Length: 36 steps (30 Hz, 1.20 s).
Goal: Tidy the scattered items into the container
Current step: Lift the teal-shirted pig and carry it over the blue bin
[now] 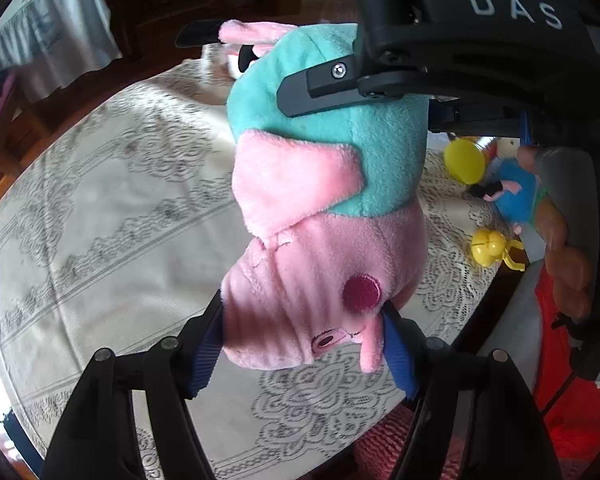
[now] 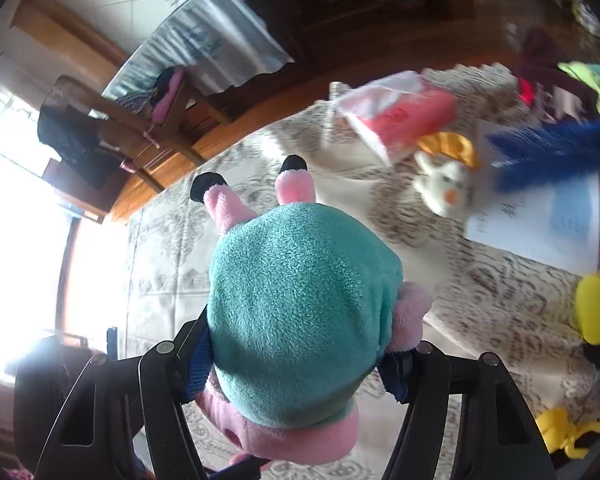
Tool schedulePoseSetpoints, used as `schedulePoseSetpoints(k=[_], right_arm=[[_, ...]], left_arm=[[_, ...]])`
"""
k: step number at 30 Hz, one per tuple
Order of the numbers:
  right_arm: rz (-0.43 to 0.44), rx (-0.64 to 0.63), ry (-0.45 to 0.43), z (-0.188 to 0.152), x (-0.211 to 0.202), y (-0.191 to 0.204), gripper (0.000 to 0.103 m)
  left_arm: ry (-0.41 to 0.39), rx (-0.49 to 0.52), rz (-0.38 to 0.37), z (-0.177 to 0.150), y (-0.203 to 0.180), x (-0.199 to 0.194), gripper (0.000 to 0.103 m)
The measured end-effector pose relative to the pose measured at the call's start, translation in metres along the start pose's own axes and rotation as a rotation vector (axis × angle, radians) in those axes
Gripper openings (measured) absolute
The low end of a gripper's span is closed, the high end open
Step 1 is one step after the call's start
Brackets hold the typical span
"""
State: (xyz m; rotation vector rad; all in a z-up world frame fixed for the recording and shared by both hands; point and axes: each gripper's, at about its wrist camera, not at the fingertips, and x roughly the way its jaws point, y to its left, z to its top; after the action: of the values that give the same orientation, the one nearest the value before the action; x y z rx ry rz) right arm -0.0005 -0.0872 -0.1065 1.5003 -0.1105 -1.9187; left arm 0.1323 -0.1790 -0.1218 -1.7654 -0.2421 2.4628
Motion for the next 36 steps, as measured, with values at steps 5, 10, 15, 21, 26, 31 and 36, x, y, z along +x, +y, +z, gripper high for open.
schedulePoseSetpoints(k=[5,10,15,21,26,31,36], right_arm=[[0.018,-0.070,0.036,0.010,0.028,0.049,0.067],[0.048,-0.151,0.080,0.014,0.061,0.106,0.067],[0.086,-0.250,0.122,0.014,0.094,0.170,0.067],[0.132,-0.393,0.192,0.001,0.136,0.262,0.067],[0.176,-0.536,0.261,-0.029,0.171,0.350,0.067],[0.236,-0.676,0.333,-0.075,0.206,0.439,0.067],[0.299,-0.808,0.411,-0.139,0.241,0.527,0.067]], left_arm=[[-0.021,-0.074,0.018,-0.019,0.040,-0.015,0.069],[-0.037,-0.157,0.044,-0.040,0.091,-0.031,0.070],[-0.062,-0.255,0.079,-0.068,0.143,-0.051,0.070],[-0.093,-0.392,0.124,-0.116,0.206,-0.079,0.070],[-0.123,-0.533,0.174,-0.171,0.259,-0.105,0.070],[-0.140,-0.676,0.237,-0.238,0.310,-0.130,0.071],[-0.137,-0.820,0.308,-0.311,0.355,-0.151,0.071]])
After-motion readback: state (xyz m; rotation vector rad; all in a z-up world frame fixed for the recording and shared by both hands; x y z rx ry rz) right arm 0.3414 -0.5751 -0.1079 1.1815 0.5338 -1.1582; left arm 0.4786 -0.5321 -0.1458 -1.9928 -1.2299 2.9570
